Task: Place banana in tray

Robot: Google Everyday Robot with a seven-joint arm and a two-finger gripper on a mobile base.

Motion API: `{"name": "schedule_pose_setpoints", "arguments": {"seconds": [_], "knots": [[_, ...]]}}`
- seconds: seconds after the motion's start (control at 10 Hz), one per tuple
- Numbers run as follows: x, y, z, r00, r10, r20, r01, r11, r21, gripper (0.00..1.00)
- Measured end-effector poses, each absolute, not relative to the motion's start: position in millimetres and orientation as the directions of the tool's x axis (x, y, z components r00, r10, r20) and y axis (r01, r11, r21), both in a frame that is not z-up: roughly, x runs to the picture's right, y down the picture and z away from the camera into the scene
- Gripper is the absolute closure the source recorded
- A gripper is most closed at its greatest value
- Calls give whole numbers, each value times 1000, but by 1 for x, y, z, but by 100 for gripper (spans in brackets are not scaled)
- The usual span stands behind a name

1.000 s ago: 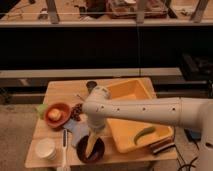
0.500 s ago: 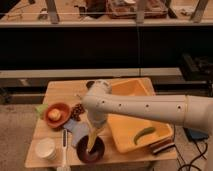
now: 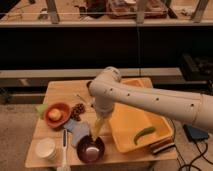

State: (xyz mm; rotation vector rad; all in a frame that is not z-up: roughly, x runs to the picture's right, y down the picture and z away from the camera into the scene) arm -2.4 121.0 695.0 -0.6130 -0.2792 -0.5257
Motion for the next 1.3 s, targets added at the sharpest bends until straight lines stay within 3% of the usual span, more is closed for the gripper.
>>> {"name": "schedule_pose_setpoints", "arguments": {"seconds": [0.8,1.3], "knots": [[115,-9,671,922,-248,298,370,792,-485,65],[145,10,718,967,-131,220,230,821,-522,64]]}}
